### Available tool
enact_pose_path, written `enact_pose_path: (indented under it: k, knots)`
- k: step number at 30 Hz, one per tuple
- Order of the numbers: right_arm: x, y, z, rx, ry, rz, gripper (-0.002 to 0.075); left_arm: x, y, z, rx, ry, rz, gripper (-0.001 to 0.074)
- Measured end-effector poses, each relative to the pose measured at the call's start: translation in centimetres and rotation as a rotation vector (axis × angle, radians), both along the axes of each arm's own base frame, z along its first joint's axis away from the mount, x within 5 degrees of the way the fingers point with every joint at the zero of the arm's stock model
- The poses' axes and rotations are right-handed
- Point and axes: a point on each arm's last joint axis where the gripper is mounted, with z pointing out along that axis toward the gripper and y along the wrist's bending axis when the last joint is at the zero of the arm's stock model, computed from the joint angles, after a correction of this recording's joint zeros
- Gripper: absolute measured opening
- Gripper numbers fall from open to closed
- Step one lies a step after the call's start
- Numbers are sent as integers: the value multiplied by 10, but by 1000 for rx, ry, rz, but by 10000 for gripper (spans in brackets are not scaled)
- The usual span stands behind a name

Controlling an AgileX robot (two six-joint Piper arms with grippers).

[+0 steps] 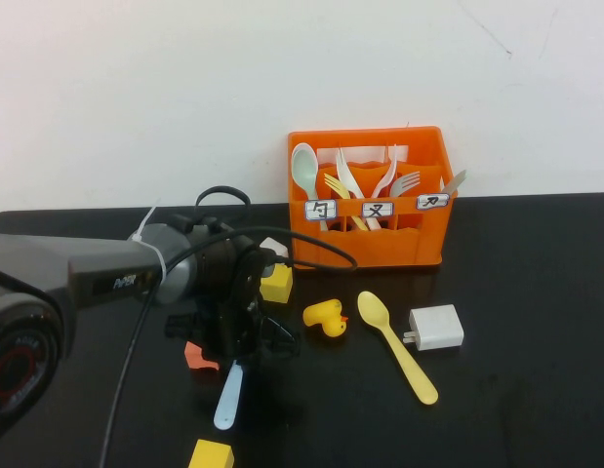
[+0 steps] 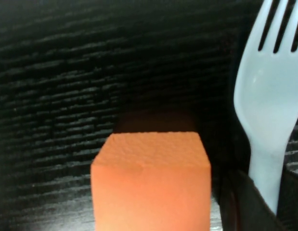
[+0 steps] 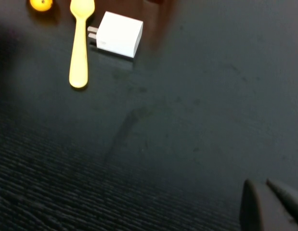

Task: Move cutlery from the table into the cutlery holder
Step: Pick up the fork, then place the fork on the box

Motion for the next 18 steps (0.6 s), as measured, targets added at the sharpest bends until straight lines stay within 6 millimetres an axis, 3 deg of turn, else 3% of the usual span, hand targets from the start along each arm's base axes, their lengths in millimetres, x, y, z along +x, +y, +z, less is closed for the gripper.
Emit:
enact_pose_path:
  k: [7,18]
  knots:
    - [0,0,0,1,-2,-1,-2,-1,2,17,-6,-28,42,105]
    - [0,0,0,5,-3,-1,-2,-7,9,124,-129,-362,28,105]
